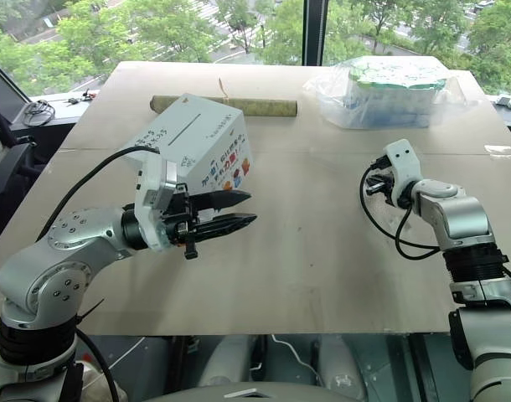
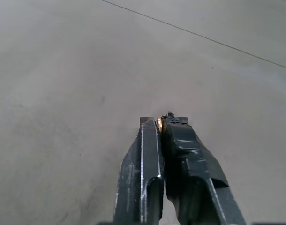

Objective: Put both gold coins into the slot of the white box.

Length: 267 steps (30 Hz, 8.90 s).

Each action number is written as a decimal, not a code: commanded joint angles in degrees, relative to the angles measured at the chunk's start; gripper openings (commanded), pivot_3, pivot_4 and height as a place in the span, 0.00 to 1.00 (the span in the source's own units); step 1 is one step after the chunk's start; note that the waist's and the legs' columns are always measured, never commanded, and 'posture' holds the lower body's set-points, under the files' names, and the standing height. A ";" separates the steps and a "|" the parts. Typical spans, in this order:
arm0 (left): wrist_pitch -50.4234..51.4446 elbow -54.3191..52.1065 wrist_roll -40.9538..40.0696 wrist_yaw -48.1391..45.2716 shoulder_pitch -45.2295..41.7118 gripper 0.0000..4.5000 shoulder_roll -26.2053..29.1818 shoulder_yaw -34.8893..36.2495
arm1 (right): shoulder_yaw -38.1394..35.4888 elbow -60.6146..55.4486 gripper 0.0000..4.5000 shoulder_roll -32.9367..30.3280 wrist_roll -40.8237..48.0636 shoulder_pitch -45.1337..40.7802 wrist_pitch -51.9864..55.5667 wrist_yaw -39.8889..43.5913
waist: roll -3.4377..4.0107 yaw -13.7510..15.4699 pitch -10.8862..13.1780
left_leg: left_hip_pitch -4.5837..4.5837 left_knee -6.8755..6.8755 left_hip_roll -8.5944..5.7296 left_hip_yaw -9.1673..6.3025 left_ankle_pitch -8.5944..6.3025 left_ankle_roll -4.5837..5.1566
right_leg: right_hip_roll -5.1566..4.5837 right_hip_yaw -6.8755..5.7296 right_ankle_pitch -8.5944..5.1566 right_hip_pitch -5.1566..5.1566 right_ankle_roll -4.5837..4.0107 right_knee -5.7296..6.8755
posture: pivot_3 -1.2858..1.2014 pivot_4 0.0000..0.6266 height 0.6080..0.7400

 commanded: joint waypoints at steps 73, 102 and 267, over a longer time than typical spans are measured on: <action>-0.47 1.71 -4.56 8.03 -1.69 0.46 -0.54 -3.23 | -6.81 -5.75 0.51 3.93 -5.97 2.38 -2.44 3.47 | 0.04 -0.08 0.02 | 0.00 -0.01 0.00 0.05 0.03 -0.05 | 0.01 0.07 0.00 -0.07 0.00 0.06 | 0.52 0.24 1.00; -0.61 1.91 -4.93 6.75 -1.70 0.46 0.04 -3.12 | -8.19 -8.28 0.51 2.28 -4.20 4.25 0.74 3.86 | 0.04 -0.07 0.03 | 0.00 -0.01 0.00 0.06 0.01 -0.02 | 0.01 0.08 0.00 -0.07 0.00 0.06 | 0.52 0.24 1.00; 46.38 17.19 8.56 38.66 -36.69 0.00 5.58 -5.23 | -31.37 -49.84 0.98 -25.67 34.08 21.13 -4.45 20.09 | -0.23 1.34 0.21 | 0.03 0.07 0.00 0.03 0.14 -0.25 | -0.21 0.09 -0.01 -0.13 0.03 0.28 | 0.52 0.24 1.00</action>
